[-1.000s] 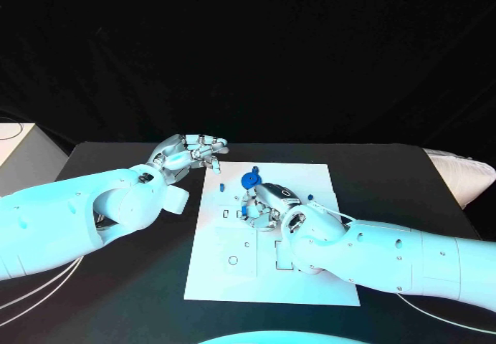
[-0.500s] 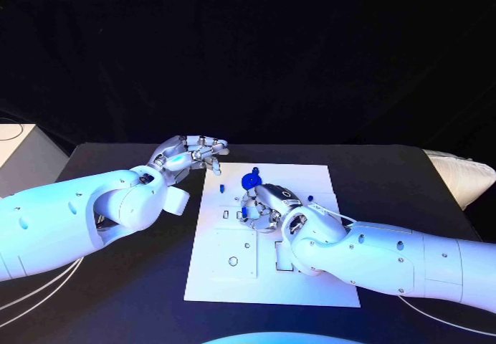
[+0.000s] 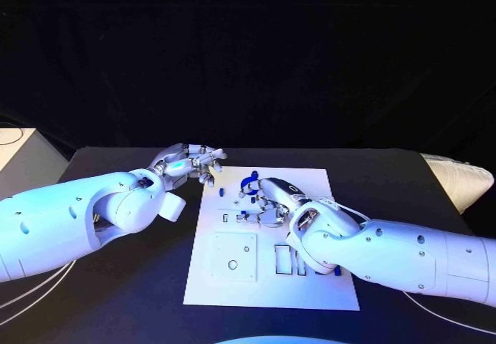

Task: Assemble the parts on the task board

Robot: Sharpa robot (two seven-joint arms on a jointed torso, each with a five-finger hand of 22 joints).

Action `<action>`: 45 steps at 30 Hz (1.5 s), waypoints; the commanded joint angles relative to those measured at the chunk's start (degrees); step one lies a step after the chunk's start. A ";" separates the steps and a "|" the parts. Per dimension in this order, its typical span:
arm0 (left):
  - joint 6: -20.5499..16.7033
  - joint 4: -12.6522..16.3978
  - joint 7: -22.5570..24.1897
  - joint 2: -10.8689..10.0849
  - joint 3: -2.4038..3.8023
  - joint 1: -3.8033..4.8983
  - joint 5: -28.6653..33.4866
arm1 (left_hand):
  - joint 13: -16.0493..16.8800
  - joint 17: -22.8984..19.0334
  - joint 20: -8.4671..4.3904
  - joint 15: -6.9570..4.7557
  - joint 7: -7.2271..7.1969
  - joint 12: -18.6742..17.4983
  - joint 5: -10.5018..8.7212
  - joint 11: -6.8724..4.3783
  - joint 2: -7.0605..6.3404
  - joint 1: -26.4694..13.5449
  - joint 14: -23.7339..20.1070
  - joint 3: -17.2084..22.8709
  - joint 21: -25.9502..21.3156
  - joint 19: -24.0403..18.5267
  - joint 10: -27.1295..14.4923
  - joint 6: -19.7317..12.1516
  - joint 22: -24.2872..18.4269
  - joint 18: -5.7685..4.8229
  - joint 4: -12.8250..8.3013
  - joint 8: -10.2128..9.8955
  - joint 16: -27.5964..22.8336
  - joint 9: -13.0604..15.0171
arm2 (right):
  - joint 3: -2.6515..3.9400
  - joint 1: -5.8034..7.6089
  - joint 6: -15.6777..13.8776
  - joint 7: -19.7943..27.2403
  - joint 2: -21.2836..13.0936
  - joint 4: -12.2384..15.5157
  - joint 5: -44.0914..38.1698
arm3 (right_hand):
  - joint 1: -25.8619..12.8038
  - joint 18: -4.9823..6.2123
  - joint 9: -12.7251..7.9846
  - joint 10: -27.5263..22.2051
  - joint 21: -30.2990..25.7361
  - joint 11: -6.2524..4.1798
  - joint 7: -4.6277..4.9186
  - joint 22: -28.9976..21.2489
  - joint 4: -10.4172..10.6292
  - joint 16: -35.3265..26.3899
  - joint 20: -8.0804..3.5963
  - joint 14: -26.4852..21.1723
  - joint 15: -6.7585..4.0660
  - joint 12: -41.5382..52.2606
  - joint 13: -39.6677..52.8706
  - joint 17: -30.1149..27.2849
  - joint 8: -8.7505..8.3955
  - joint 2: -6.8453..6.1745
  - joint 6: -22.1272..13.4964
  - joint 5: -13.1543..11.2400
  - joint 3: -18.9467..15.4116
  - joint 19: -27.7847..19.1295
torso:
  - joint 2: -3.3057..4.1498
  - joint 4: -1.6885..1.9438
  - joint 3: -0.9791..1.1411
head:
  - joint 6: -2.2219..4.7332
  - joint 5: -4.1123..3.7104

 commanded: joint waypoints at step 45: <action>29.60 -14.38 -43.24 17.77 -4.14 9.12 -43.30 | 15.96 26.96 -2.83 -3.26 -4.49 26.05 0.07 -4.09 3.80 -14.46 15.93 1.68 17.75 15.78 -1.29 -1.03 26.02 -3.79 4.58 20.37 19.69 16.06 | 2.68 13.07 3.06 13.26 -12.85 -4.76 44.86 | 1.08 0.40 1.39 1.82 0.22 -0.54 -0.54 13.00 -0.72 -0.26 -0.48 5.71 -0.43 2.04 6.06 13.68 4.93 -1.24 1.90 5.64 8.82 4.56 | -3.14 0.18 1.12 | -3.83 1.47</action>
